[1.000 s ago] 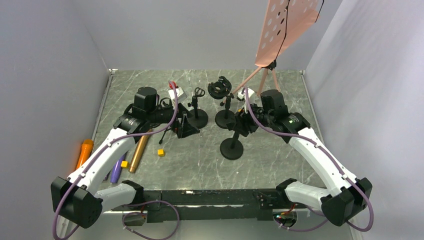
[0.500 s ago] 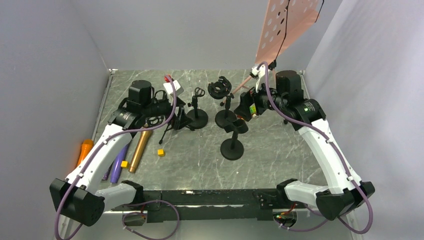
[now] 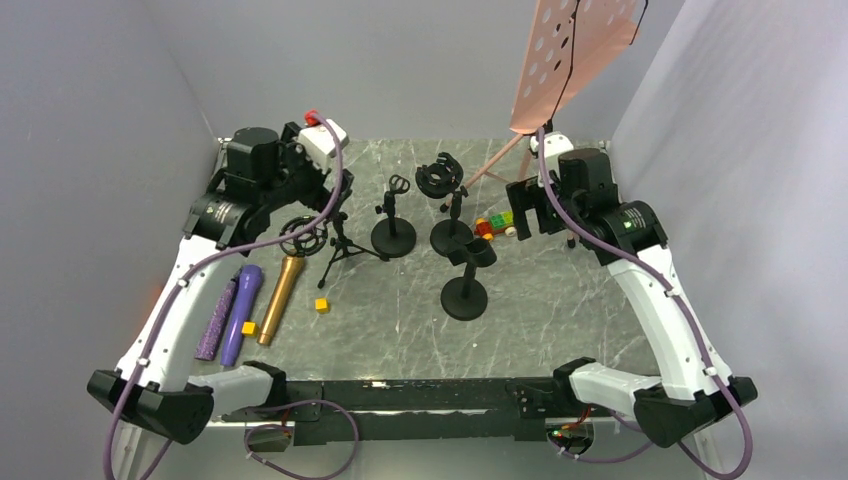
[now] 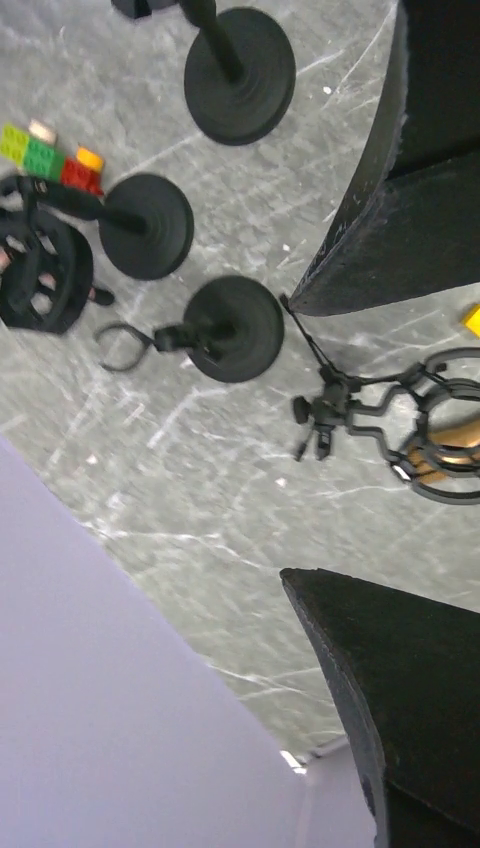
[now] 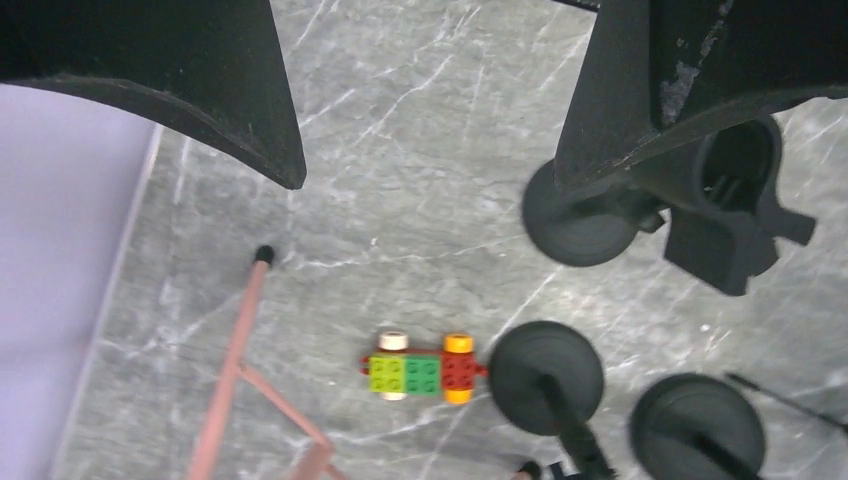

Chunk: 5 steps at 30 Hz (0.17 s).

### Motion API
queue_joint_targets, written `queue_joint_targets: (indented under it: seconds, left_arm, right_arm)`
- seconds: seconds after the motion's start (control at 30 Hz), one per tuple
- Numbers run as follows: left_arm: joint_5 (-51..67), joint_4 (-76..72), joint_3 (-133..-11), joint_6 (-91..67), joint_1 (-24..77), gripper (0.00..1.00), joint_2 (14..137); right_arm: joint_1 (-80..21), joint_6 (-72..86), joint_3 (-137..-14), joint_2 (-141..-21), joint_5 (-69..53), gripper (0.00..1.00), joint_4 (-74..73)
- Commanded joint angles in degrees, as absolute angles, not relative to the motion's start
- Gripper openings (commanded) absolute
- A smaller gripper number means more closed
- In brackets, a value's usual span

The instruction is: Remove the microphone from the stand

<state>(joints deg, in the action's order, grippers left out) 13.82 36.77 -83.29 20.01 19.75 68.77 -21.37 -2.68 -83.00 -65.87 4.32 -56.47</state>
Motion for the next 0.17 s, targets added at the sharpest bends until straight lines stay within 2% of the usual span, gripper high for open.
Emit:
queue_joint_targets:
  seconds: [0.0, 0.13]
  left_arm:
    - [10.12, 39.54, -79.9, 12.32, 14.84, 0.99, 64.24]
    - [10.08, 38.15, -75.21, 8.58, 10.52, 0.99, 61.96]
  right_arm:
    - [-19.97, -0.67, -85.54, -63.59, 13.1, 1.0, -55.14]
    - [-18.38, -0.09, -85.9, -63.94, 9.7, 1.0, -54.56]
